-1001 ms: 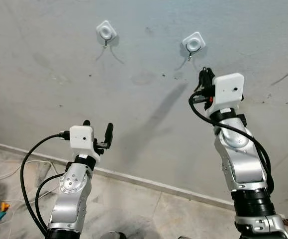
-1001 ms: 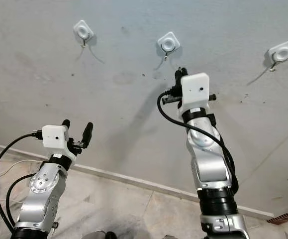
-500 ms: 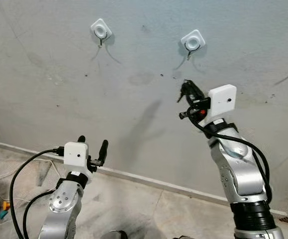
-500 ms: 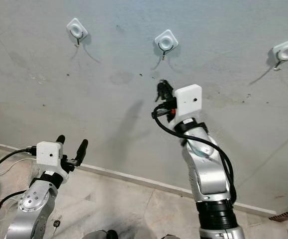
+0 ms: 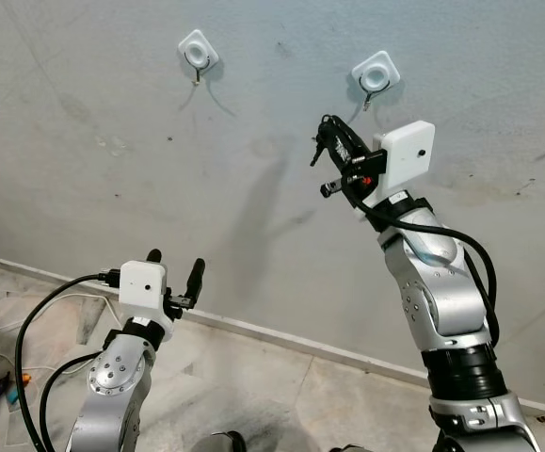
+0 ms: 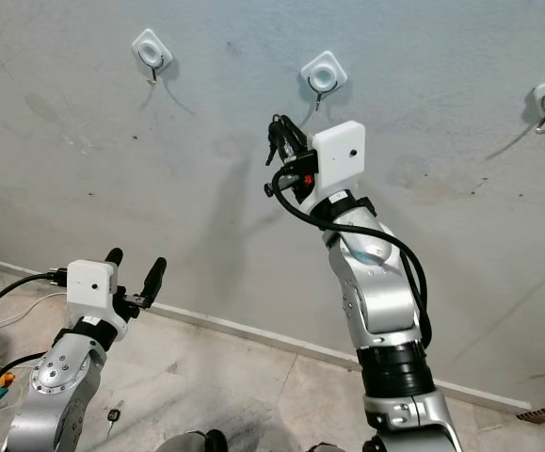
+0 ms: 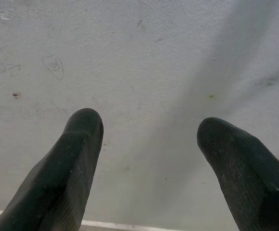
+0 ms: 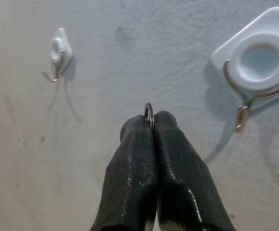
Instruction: Hang keys on a hook
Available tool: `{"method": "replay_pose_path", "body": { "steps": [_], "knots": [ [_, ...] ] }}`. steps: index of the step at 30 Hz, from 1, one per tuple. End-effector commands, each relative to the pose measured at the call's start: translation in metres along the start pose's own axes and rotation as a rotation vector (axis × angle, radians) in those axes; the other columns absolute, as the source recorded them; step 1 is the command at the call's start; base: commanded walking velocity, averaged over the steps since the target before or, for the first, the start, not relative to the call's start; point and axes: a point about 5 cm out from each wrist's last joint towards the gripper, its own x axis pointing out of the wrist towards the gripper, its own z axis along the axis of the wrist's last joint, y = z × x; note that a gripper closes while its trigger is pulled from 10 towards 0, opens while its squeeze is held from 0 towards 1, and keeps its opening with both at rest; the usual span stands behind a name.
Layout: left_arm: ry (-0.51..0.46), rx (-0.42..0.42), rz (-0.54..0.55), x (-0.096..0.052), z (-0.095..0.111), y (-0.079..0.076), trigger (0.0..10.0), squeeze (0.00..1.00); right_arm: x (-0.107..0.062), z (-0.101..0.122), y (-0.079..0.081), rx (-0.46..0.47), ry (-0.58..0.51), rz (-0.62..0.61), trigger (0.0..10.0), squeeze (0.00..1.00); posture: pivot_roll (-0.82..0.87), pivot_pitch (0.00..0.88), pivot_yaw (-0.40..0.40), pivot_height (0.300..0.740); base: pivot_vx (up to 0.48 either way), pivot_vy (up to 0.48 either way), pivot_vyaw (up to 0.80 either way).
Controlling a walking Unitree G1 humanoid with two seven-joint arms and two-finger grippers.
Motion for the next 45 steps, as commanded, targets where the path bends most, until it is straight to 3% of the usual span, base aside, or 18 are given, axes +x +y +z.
{"method": "replay_pose_path", "body": {
  "steps": [1, 19, 33, 45],
  "knots": [
    [0.001, 0.006, 0.010, 0.000, 0.002, 0.005, 10.0, 0.00, 0.004, 0.006, 0.000, -0.006, -0.031, -0.016, 10.0, 0.00, 0.06, 0.148, 0.089, 0.740, 0.000, 0.000, 0.00],
    [-0.010, 0.010, 0.003, 0.006, 0.007, 0.006, 10.0, 0.00, -0.013, 0.005, -0.026, -0.001, -0.038, -0.140, 10.0, 0.00, 0.06, 0.143, 0.110, 0.740, 0.000, 0.000, 0.00],
    [-0.008, 0.005, -0.003, 0.007, 0.006, 0.004, 10.0, 0.00, -0.011, 0.010, -0.024, 0.030, -0.044, -0.076, 10.0, 0.00, 0.05, 0.143, 0.105, 0.740, 0.000, 0.000, 0.00],
    [-0.010, 0.005, -0.006, 0.007, 0.007, 0.003, 10.0, 0.00, -0.016, 0.015, -0.022, 0.111, -0.058, -0.023, 10.0, 0.00, 0.06, 0.141, 0.106, 0.740, 0.000, 0.000, 0.00]
  ]
}}
